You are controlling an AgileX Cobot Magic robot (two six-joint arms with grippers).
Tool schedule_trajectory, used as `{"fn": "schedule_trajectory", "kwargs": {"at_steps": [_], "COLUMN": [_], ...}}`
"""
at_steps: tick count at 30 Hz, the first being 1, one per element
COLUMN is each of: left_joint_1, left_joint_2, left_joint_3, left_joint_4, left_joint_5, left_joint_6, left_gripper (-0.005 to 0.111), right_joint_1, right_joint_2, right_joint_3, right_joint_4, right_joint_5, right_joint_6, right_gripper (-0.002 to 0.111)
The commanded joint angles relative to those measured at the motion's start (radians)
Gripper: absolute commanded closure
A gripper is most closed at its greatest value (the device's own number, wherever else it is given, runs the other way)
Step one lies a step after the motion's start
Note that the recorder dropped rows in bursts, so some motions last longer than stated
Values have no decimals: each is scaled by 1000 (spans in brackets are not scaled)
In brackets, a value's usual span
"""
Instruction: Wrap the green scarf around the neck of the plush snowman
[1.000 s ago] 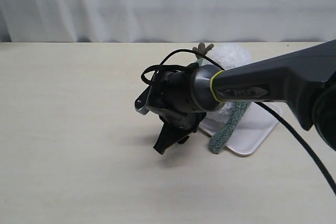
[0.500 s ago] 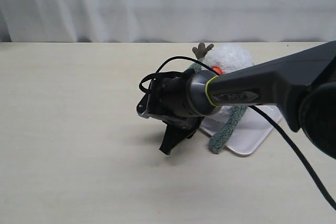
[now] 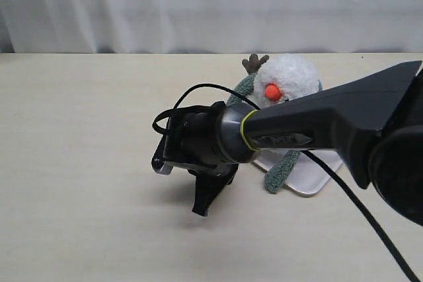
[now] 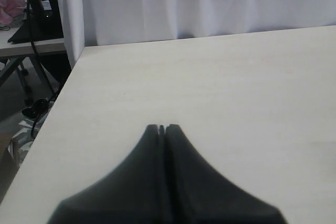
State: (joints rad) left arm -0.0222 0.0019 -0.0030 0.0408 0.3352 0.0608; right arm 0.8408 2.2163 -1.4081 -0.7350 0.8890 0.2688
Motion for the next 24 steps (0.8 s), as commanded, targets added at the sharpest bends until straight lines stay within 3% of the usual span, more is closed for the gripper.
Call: {"fn": "schedule_trajectory", "kwargs": {"at_steps": [1, 5, 8, 15, 21, 24], "left_joint_1": [4, 4, 4, 4, 4, 4], "left_joint_2": [-2, -2, -2, -2, -2, -2], "left_joint_3": [3, 3, 3, 3, 3, 3], "left_joint_4": [0, 0, 0, 0, 0, 0], "left_joint_5": [-13, -13, -13, -13, -13, -13], "left_joint_6": [2, 2, 2, 2, 2, 2], "left_gripper": [107, 107, 107, 107, 107, 107], "right_joint_1": [-2, -2, -27, -100, -249, -270], "right_joint_2": [-50, -263, -444, -671, -628, -568], "right_joint_3": [25, 218, 392, 637, 734, 736], "right_joint_4": [64, 86, 106, 238, 257, 241], "right_joint_5": [-35, -203, -305, -316, -483, -532], "right_joint_6": [-1, 45, 185, 267, 172, 128], "right_gripper": [104, 104, 104, 103, 74, 70]}}
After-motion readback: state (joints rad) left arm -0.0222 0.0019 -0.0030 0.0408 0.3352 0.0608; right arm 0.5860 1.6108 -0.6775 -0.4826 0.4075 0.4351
